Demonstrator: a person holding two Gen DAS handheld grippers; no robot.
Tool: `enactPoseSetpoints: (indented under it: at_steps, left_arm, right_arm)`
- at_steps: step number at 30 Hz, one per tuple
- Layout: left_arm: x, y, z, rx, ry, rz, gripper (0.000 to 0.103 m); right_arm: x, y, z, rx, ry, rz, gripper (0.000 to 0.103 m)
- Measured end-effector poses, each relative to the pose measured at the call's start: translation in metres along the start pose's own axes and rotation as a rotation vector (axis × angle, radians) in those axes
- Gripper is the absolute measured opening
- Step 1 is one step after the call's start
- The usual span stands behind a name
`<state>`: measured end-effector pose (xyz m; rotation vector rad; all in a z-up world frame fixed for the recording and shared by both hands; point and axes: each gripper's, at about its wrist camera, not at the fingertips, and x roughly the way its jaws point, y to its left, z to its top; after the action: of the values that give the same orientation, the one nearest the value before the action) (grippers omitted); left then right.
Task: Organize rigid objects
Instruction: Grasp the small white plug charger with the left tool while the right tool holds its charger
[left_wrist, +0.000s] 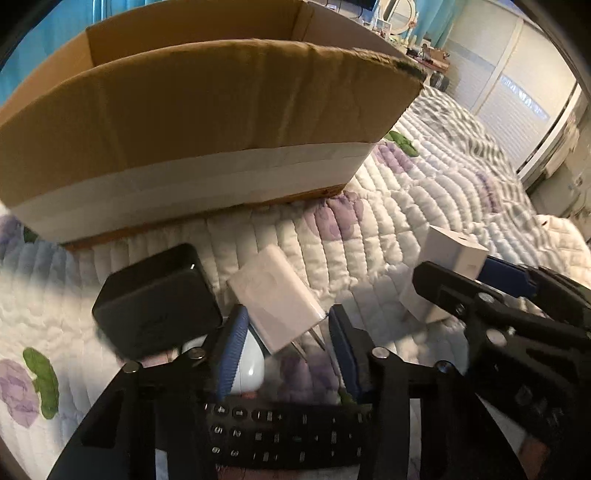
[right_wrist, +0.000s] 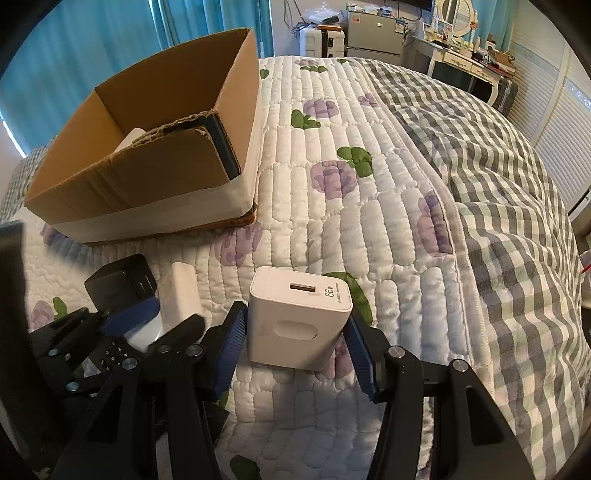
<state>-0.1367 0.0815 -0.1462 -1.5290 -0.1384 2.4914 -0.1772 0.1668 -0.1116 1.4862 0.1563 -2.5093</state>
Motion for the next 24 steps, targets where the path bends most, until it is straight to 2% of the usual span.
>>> enactPoseSetpoints:
  at_steps: [3,5,7,12,14,16,20,24]
  left_arm:
    - [0.004,0.003,0.001,-0.002,0.022,-0.006,0.047]
    - [0.011,0.002,0.006,0.014,0.025,0.015,0.057]
    - [0.020,-0.002,0.010,0.033,0.029,0.042,0.060]
    - [0.038,-0.019,0.007,0.135,0.032,0.124,0.062]
    - [0.042,-0.016,0.006,0.141,0.031,0.098,0.061]
    - [0.042,-0.011,0.006,0.132,0.031,0.057,0.056]
    - [0.031,0.013,0.004,0.023,0.024,-0.047,0.050]
    - [0.009,0.027,-0.001,-0.045,-0.006,-0.069,0.049]
  right_arm:
    - [0.000,0.000,0.000,-0.001,0.000,-0.001,0.053]
    - [0.000,0.000,0.000,-0.002,0.001,-0.001,0.052]
    - [0.000,0.000,0.000,-0.001,0.000,0.000,0.052]
    - [0.002,0.000,0.001,0.001,0.007,0.000,0.052]
    - [0.003,-0.002,0.001,0.009,0.012,0.003,0.053]
    - [0.003,-0.003,0.001,0.016,0.012,0.008,0.053]
    - [0.001,-0.005,0.001,0.021,0.003,0.018,0.053]
    - [-0.005,-0.004,0.002,0.022,-0.017,0.023,0.053]
